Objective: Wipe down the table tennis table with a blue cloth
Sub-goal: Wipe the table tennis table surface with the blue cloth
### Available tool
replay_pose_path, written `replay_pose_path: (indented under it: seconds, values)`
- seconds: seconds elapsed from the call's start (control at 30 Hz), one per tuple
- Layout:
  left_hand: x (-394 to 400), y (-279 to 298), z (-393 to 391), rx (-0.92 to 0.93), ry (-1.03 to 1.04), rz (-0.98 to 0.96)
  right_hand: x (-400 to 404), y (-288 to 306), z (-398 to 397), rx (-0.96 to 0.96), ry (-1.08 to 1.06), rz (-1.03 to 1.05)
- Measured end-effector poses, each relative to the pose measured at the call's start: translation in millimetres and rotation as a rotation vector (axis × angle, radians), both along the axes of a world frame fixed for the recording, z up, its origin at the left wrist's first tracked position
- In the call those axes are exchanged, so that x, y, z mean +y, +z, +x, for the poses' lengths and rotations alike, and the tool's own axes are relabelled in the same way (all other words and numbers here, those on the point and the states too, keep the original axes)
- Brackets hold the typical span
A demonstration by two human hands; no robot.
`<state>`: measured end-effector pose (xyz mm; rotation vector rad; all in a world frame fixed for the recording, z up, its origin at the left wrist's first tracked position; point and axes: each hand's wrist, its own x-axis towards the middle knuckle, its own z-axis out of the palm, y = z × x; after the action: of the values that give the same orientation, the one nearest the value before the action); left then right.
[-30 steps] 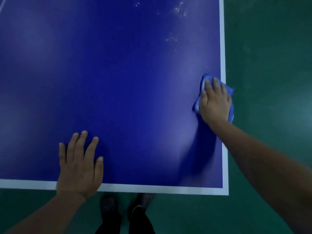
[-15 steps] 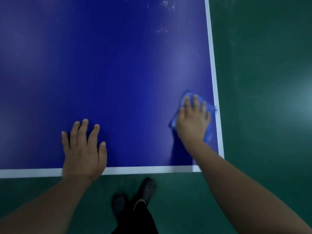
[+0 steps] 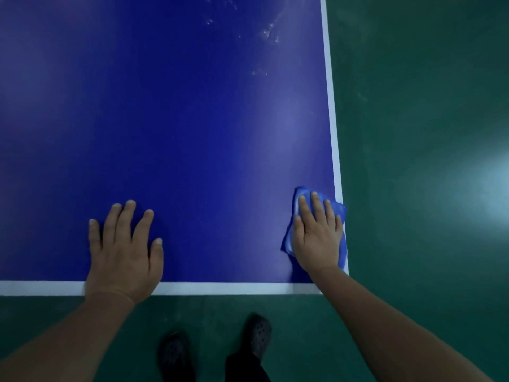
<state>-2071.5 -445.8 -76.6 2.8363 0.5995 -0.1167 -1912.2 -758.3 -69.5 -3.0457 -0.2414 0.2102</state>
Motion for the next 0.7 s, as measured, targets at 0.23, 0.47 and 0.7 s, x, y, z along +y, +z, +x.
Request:
replay_pose_path:
  seconds: [0.23,0.47,0.7]
  values:
    - [-1,-1,1,0.003,0.020,0.022,14,4,69,0.042,0.160,-0.033]
    - [-60,19,68,-0.148,0.458,-0.028,46,1,149,0.007,0.539,0.017]
    - [-116,7,131,-0.061,0.816,-0.040,140,-1,231,0.032,0.870,0.007]
